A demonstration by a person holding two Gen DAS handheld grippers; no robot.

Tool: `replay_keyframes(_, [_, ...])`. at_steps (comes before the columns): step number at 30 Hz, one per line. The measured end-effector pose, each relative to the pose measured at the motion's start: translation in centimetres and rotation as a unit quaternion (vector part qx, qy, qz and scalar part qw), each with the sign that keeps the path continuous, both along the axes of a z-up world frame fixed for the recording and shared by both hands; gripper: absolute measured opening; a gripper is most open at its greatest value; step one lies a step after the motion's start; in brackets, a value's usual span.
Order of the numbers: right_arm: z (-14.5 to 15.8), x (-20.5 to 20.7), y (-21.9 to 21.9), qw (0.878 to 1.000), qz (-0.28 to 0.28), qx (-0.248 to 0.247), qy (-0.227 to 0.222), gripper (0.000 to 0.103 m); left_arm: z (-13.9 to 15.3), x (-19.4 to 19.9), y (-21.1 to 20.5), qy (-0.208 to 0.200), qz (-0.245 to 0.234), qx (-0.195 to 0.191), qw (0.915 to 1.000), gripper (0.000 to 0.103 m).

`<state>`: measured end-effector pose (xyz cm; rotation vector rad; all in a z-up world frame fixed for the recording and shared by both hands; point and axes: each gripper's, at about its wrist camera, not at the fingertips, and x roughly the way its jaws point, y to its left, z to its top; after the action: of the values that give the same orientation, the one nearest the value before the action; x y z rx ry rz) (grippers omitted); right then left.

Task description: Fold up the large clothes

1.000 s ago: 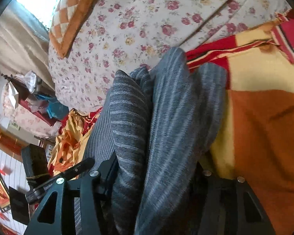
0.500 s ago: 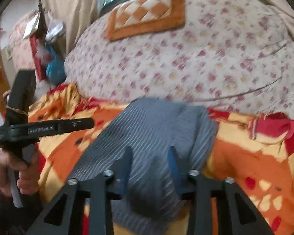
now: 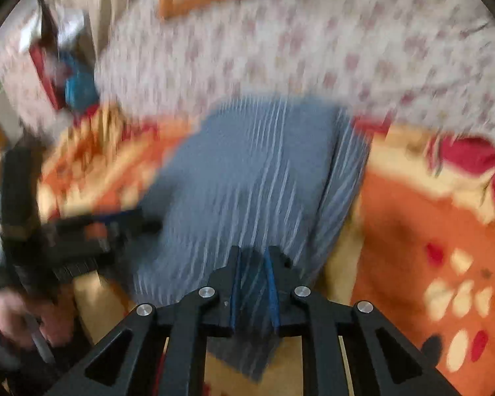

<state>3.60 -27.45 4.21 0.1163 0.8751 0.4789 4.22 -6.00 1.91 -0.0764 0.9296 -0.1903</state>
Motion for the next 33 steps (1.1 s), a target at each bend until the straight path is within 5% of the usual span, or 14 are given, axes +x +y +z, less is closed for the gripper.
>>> replay_keyframes(4, [2.5, 1.6, -1.1, 0.992, -0.099, 0.001, -0.079, 0.015, 0.1, 0.8, 0.8, -0.002, 0.021, -0.039, 0.999, 0.044])
replay_keyframes(9, [4.3, 5.1, 1.1, 0.987, -0.101, 0.019, -0.127, 0.015, -1.4, 1.3, 0.0, 0.025, 0.014, -0.026, 0.9993, 0.047])
replay_keyframes(13, [2.6, 9.2, 1.8, 0.989, -0.113, 0.072, -0.057, 0.015, -1.6, 1.0, -0.9, 0.016, 0.006, -0.007, 0.9998, 0.055])
replay_keyframes(18, [-5.0, 12.5, 2.7, 0.988, -0.134, -0.045, 0.063, 0.015, -1.8, 1.3, -1.0, 0.016, 0.002, -0.022, 0.9996, 0.061])
replay_keyframes(21, [-5.5, 11.8, 3.3, 0.99, -0.12, -0.067, 0.034, 0.015, -2.0, 1.4, -1.5, 0.014, -0.01, -0.029, 0.9994, 0.078])
replay_keyframes(24, [-5.4, 11.7, 3.1, 0.99, -0.121, -0.058, 0.035, 0.016, -2.0, 1.2, -2.1, 0.006, -0.012, -0.014, 0.9998, 0.08])
replay_keyframes(28, [-5.2, 11.6, 2.6, 0.992, -0.116, -0.035, 0.046, 0.018, -2.1, 1.7, -1.9, 0.015, -0.018, -0.041, 0.9989, 0.091])
replay_keyframes(33, [-4.5, 10.8, 1.5, 0.993, -0.102, -0.024, 0.056, 0.021, -2.1, 1.7, -2.1, 0.012, 0.004, -0.039, 0.9992, 0.091])
